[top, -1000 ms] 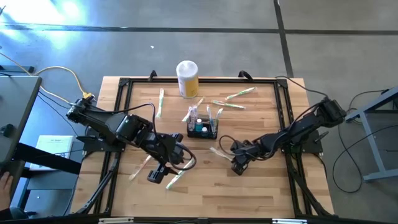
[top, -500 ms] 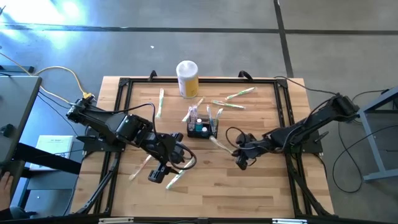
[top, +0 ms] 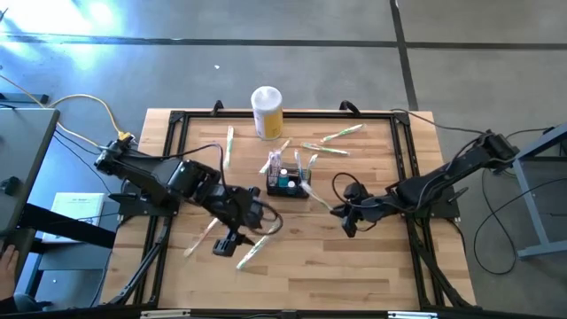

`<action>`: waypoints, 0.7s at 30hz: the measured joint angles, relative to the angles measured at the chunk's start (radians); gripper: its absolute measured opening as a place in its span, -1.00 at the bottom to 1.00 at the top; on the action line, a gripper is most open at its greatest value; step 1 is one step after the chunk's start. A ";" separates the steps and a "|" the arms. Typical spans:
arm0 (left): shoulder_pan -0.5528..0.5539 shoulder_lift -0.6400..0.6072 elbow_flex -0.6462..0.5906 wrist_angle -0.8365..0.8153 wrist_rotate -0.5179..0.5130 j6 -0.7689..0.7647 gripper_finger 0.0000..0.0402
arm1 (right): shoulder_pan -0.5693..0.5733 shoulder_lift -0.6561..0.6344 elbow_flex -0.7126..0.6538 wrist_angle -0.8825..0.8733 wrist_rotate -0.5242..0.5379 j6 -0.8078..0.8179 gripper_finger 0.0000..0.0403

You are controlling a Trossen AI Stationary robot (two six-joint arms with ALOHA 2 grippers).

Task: Pick & Place toothbrushing station
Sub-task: Put the green toothbrush into the left section wire organizer

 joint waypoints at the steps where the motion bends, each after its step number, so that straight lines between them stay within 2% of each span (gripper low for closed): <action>1: 0.013 -0.005 -0.001 -0.014 0.014 0.003 0.08 | 0.000 -0.005 0.000 0.002 0.006 -0.002 -0.94; 4: 0.038 -0.017 -0.001 -0.035 0.016 0.010 0.08 | 0.000 -0.015 0.000 0.005 0.022 -0.002 -0.94; 7: 0.039 -0.046 -0.001 -0.047 -0.022 0.032 0.08 | 0.001 -0.016 0.000 0.032 0.035 -0.016 -0.94; 12: 0.039 -0.116 -0.001 -0.066 -0.039 0.123 0.08 | 0.022 -0.016 0.000 0.155 0.084 -0.091 -0.94; 16: 0.040 -0.159 0.000 -0.007 -0.042 0.189 0.08 | 0.026 -0.016 0.001 0.273 0.106 -0.167 -0.94; 21: 0.040 -0.166 0.000 0.035 -0.047 0.266 0.08 | 0.026 -0.015 0.080 0.286 0.131 -0.288 -0.94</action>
